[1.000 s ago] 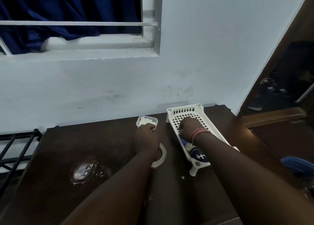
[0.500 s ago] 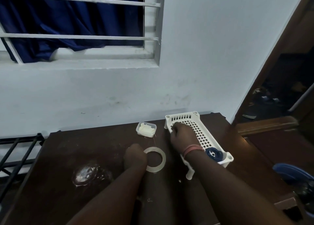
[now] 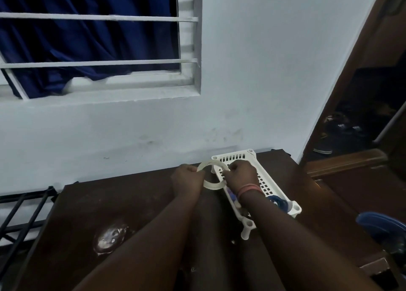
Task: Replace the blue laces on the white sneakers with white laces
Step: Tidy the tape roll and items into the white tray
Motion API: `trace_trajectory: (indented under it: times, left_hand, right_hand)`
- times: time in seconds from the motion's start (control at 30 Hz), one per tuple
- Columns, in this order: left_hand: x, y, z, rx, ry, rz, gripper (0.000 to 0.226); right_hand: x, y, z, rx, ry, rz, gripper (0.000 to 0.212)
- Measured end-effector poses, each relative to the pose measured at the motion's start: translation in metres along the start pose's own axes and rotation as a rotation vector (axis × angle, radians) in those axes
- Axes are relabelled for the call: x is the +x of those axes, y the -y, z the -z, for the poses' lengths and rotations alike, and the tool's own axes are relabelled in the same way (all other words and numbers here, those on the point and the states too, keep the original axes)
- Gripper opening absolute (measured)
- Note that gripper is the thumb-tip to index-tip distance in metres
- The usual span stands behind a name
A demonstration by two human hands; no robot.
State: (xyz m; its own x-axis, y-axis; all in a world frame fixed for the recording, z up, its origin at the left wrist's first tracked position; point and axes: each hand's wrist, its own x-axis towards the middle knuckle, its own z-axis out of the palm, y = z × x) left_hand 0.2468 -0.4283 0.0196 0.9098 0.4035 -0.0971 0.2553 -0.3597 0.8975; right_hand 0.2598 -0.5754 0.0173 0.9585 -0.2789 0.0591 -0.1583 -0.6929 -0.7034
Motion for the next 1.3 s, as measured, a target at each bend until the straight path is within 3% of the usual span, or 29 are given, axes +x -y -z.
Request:
trace_trajectory:
  times: [0.1, 0.17, 0.37, 0.47, 1.1, 1.17, 1.3]
  left_hand:
    - [0.011, -0.02, -0.025, 0.019, 0.053, -0.077, 0.008]
    - [0.02, -0.031, -0.044, 0.053, 0.128, -0.118, 0.017]
    - [0.037, -0.039, -0.088, 0.219, 0.299, -0.106, 0.02]
    - [0.042, -0.033, -0.1, 0.278, 0.309, -0.106, 0.013]
    - [0.044, -0.017, -0.11, 0.308, 0.355, -0.161, 0.018]
    - [0.043, -0.017, -0.106, 0.302, 0.314, -0.165, 0.021]
    - [0.042, -0.016, -0.071, 0.244, 0.068, -0.185, 0.027]
  right_hand:
    - [0.029, -0.013, 0.011, 0.021, -0.076, -0.065, 0.01]
    - [0.048, -0.025, 0.018, 0.022, -0.108, -0.11, 0.012]
    - [0.087, -0.063, 0.019, -0.026, -0.091, -0.206, 0.014]
    - [0.094, -0.073, 0.01, -0.038, -0.072, -0.214, 0.012]
    - [0.082, -0.065, 0.004, -0.13, -0.105, -0.248, 0.017]
    - [0.079, -0.06, 0.007, -0.114, -0.139, -0.246, 0.019]
    - [0.072, -0.031, 0.004, -0.163, -0.154, -0.08, 0.021]
